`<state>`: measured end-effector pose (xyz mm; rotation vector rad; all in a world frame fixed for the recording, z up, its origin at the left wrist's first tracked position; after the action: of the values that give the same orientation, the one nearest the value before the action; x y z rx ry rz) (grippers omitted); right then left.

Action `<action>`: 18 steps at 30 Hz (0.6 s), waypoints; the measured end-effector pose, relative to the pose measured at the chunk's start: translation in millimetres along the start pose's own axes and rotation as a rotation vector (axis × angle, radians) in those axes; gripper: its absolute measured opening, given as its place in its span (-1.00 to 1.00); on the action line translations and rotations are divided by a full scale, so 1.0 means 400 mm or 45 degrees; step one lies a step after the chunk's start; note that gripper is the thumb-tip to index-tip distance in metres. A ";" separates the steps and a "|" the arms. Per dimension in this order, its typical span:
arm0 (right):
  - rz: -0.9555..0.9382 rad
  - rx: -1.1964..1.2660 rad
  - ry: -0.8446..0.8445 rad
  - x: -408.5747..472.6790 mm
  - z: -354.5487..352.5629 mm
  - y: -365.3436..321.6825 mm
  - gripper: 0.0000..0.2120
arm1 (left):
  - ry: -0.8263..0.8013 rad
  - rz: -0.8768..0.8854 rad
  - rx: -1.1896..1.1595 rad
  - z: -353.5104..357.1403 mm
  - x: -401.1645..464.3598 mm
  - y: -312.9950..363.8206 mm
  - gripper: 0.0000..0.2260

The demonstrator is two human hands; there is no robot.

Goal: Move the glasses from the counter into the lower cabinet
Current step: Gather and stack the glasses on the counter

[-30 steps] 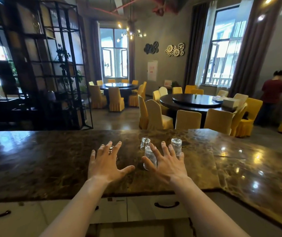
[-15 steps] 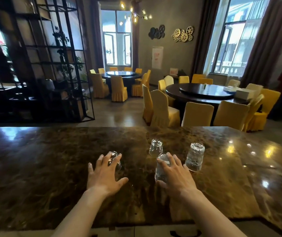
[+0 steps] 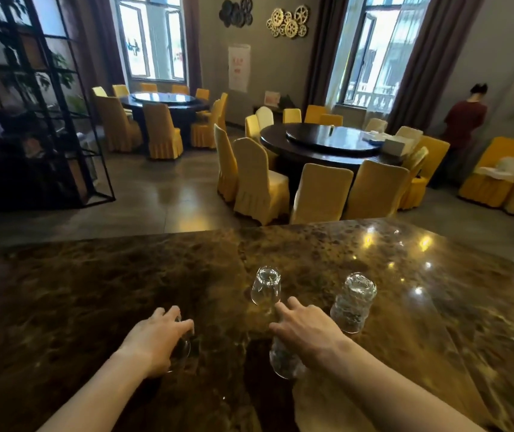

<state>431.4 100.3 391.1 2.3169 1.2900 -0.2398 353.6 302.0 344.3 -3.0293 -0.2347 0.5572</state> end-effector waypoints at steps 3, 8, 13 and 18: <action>0.009 0.027 0.135 -0.002 -0.029 0.040 -0.48 | 0.064 -0.018 -0.168 -0.021 -0.010 -0.015 -0.42; 0.192 0.948 0.643 -0.090 -0.018 0.180 -0.35 | 0.489 -0.118 -1.072 -0.085 -0.063 -0.071 -0.39; 0.242 1.897 0.760 -0.095 0.103 0.189 -0.35 | 0.748 -0.083 -2.089 -0.061 -0.052 -0.042 -0.20; 0.167 1.948 0.819 -0.069 0.154 0.164 -0.28 | 0.837 -0.117 -1.990 -0.031 -0.010 0.034 -0.26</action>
<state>475.9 20.6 368.3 4.0047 1.4110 -0.6312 356.2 287.7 356.2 -4.1522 -1.2022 -1.2721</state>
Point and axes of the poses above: each hand's wrist, its own x-axis towards the middle knuckle, its own z-axis out of the palm, y = z × x, the point moved 10 cm from there along x, towards the middle knuckle, and after that the axes turned 7 degrees about -y, right-handed, at the moved point
